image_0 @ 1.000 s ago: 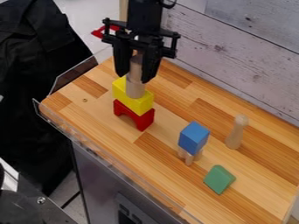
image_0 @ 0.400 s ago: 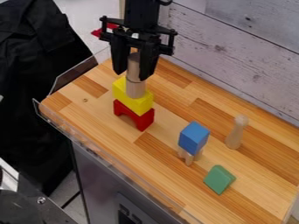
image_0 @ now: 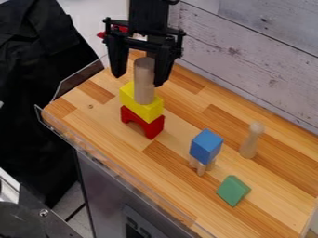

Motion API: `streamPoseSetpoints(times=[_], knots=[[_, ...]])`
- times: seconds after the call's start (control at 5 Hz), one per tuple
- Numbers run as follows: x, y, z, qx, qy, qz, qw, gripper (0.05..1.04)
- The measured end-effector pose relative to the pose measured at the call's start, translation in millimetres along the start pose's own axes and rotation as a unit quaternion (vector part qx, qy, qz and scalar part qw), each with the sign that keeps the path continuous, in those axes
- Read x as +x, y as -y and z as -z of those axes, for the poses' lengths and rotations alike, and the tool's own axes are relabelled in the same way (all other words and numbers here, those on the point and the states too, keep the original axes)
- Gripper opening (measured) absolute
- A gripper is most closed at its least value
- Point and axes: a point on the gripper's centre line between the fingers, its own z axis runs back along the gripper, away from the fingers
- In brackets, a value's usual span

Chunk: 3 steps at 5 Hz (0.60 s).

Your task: Put the cylinder from the top of blue cube, to the top of other cylinder

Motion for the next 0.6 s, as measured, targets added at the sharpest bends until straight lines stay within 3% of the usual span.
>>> streamPoseSetpoints(times=[0.2,0.4,0.6], knots=[[-1.5,-0.7,-2.0,-0.001,0.002,-0.006,1.0000,1.000],[-6.0,4.4,-19.1,0.001,0.022,-0.002,0.9998,1.000],[-5.8,19.2,-47.4,0.033,0.056,0.015,0.9978,1.000]])
